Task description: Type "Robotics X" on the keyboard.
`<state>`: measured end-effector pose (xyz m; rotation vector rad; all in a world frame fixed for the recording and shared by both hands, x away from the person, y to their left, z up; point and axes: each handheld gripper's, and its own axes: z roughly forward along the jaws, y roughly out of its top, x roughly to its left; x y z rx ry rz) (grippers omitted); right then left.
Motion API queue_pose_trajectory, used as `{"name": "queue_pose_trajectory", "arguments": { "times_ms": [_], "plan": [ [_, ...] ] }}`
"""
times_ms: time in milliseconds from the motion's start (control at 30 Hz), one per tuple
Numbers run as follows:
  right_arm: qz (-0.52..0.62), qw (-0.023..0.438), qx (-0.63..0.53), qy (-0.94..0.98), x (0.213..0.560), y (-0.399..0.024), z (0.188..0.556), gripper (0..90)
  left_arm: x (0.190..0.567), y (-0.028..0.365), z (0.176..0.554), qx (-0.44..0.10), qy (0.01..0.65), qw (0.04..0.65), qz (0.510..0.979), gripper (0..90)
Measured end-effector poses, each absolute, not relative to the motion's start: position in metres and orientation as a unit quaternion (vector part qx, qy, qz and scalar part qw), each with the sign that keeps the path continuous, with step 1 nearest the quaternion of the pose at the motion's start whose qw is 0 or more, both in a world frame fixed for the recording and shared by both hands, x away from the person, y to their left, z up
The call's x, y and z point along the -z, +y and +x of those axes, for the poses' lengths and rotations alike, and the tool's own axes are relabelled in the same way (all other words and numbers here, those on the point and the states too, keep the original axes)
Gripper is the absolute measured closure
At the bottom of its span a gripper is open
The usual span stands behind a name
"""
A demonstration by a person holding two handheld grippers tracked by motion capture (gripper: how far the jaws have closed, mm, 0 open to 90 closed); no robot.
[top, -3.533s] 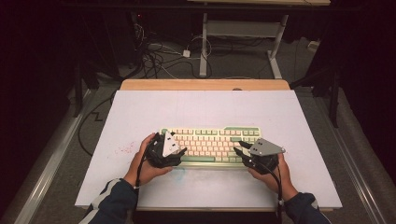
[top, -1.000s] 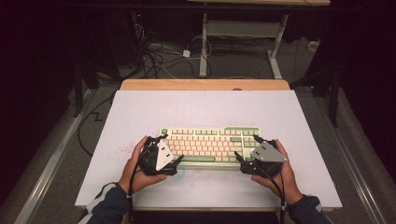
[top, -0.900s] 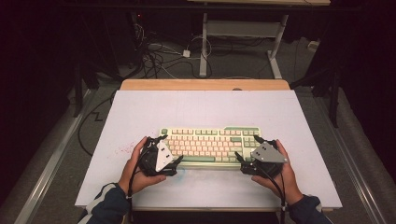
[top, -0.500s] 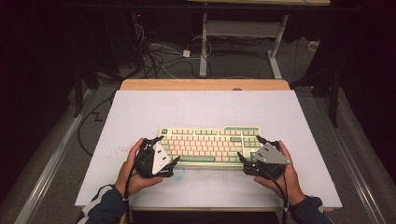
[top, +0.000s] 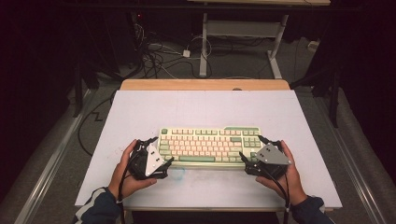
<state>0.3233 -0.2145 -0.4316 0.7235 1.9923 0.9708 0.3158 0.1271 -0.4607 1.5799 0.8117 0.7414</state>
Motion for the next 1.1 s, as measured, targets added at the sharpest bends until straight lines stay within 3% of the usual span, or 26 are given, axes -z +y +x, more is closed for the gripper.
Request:
{"name": "queue_pose_trajectory", "arguments": {
  "times_ms": [1100],
  "plan": [
    [0.325,0.404,-0.378,0.767,0.438,-0.259,0.312,19.4,0.476,0.162,0.304,-0.32,0.377,0.561,0.664,14.5]
  ]
}}
